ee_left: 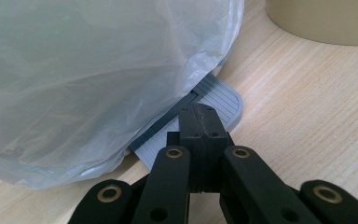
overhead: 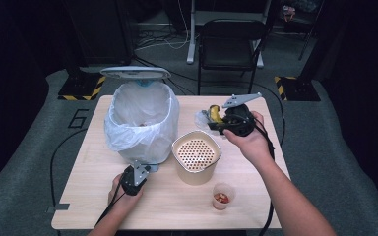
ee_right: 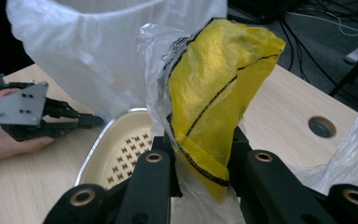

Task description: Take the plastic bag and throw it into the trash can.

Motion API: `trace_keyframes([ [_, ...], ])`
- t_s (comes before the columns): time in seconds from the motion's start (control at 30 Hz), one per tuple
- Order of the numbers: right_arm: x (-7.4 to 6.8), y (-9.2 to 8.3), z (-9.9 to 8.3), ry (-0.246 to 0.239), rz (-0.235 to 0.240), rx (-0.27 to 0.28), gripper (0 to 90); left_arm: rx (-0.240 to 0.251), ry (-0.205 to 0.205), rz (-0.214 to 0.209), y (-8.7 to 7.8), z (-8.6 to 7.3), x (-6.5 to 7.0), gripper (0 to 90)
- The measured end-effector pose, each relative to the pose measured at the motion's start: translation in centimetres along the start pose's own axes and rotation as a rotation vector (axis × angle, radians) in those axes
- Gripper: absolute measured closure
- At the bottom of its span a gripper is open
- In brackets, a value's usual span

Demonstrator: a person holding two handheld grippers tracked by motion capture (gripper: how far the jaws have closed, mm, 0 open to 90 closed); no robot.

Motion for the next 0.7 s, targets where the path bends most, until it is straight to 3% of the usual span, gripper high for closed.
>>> trace_keyframes([
  [0.3,-2.8,1.3,3.4,-0.073,0.039,0.009,77.8,0.009,-0.011,0.003,0.1,0.0,0.0,90.0],
  [0.33,-3.1,1.4,3.7,-0.066,0.043,0.010,77.8,0.006,0.002,0.008,0.0,0.0,-0.1,90.0],
  [0.4,-3.5,1.6,4.4,-0.094,0.055,0.022,77.8,0.005,0.002,0.005,0.0,0.0,-0.1,90.0],
  [0.7,-5.3,2.3,6.5,-0.132,0.085,0.039,77.8,0.001,0.000,0.000,0.0,0.0,-0.1,90.0],
])
Point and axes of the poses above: each handheld gripper's, and its own axes: y roughly forward along the jaws, z roughly out of its top, x roughly to its right, the point moved 5 cm from there along y, roughly forward along the jaws, and after that the axes turned 3 degrees about -z, right-handed, at the moved point
